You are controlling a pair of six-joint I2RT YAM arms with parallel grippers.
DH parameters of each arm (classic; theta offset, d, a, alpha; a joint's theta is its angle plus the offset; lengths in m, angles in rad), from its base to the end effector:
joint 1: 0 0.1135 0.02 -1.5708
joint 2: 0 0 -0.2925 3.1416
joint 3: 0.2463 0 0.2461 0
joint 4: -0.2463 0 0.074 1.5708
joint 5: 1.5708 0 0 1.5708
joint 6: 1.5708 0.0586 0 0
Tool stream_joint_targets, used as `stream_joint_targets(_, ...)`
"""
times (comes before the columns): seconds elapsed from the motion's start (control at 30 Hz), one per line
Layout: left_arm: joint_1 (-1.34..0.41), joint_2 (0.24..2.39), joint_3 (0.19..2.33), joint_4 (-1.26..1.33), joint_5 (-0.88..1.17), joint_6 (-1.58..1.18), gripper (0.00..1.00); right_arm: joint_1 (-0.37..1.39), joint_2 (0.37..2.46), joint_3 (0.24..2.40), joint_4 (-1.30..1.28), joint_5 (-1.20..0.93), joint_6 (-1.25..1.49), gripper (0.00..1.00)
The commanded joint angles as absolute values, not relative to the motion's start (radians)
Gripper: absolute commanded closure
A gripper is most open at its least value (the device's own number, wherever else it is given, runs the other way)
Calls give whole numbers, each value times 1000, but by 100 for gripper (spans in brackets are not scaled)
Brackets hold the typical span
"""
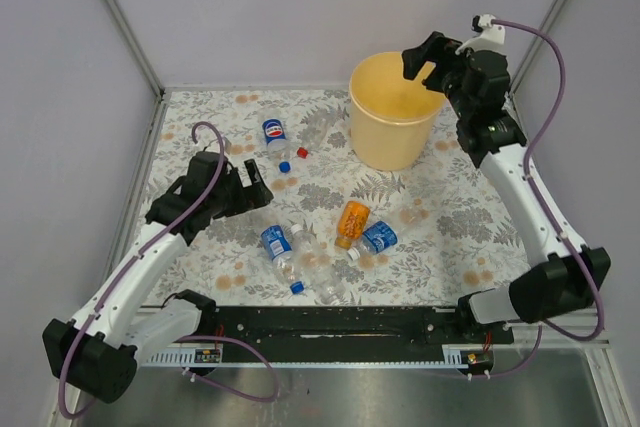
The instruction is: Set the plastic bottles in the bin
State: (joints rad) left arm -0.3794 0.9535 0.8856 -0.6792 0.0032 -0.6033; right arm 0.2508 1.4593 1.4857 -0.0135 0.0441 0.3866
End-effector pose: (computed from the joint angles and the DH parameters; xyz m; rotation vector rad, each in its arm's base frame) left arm 0.1766 -0.0706 0.3056 -0.2632 2.3565 -0.4920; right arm 0.3465 0.0861 0.4722 0.1421 1.5705 0.4674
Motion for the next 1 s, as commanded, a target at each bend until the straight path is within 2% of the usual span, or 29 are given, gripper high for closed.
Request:
stream_joint_targets(0.0, -382, 986, 942, -661, -57, -591, 1, 270, 1251, 1402, -110, 60, 344, 1)
stream_joint_targets(0.27, -382, 1074, 953, -653, -58, -610, 1, 402, 976, 1099, -365, 94, 331, 1)
stream_joint_targets(0.4, -382, 1089, 954, -649, -63, -630, 1, 509, 887, 967, -471, 166, 428, 1)
stream_joint_targets(0.63, -383, 1011, 913, -653, -143, -684, 1, 630, 715, 689, -566, 147, 650, 1)
stream_joint_targets(0.83, -382, 950, 842, -634, -118, -741, 1, 646, 551, 413, -506, 150, 880, 0)
stream_joint_targets(0.97, -382, 936, 822, -638, -130, -746, 1, 647, 569, 325, -367, 163, 972, 1)
